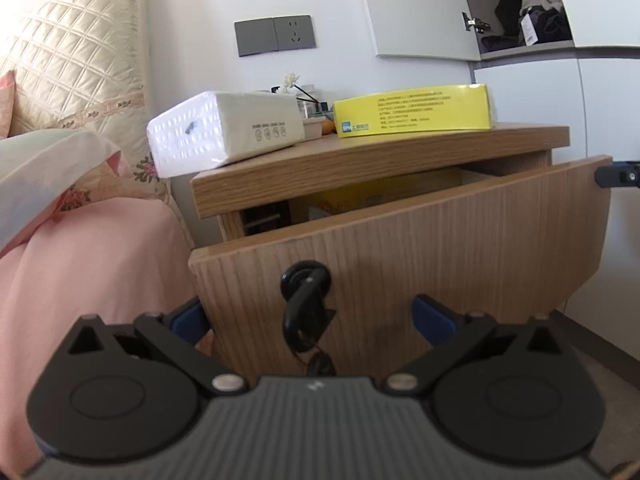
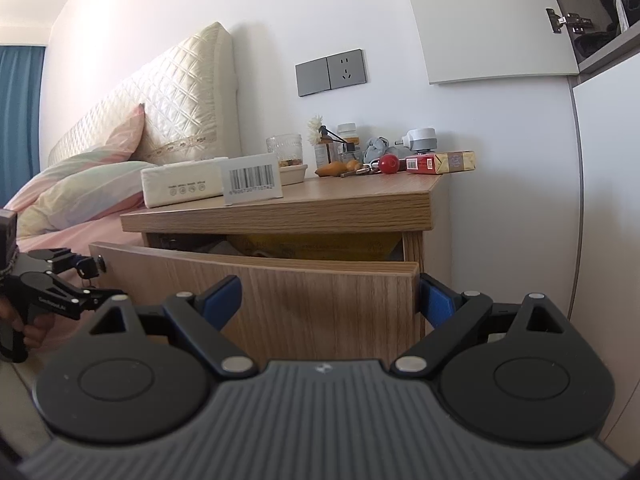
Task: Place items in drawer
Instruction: 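Pull the top drawer open by its key with the left gripper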
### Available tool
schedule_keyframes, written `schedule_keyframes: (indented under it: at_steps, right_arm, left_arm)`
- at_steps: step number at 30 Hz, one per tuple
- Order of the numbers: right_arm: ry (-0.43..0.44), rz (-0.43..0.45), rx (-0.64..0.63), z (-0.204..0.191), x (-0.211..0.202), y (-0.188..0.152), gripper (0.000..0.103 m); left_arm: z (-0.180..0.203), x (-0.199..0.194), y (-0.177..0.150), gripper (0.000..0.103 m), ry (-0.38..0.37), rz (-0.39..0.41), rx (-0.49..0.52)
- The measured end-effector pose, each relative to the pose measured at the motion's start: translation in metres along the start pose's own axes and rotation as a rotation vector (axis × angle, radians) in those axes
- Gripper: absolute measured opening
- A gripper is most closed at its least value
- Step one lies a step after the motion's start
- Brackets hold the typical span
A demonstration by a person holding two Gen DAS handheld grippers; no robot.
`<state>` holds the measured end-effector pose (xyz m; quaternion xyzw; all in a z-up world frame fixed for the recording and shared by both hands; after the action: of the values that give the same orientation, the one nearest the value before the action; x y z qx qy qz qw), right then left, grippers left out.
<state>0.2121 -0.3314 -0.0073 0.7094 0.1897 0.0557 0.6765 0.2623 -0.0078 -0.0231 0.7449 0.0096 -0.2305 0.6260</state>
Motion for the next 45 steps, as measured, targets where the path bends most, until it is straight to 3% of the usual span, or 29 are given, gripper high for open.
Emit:
schedule_keyframes:
  at_steps: [21,45]
  right_arm:
    - [0.046,0.01,0.027,-0.024,-0.057,-0.007,0.095]
    - [0.079,-0.003,0.015,-0.037,-0.085,-0.01,0.095]
  left_arm:
    - [0.015,-0.059,-0.018,0.103,0.001,-0.006,0.005]
    - [0.019,-0.085,-0.024,0.103,-0.029,-0.057,0.015]
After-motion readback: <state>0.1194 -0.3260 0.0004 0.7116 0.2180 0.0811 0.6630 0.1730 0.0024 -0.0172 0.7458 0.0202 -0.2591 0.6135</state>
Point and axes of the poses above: each gripper's, at about its wrist camera, not at the fingertips, and x roughly the way its jaws point, z to its right, y to its top, the point moved 9 cm from there along x, roughly the way its jaws point, and after that the axes turned 5 degrees about -x, right-handed, at the moved point
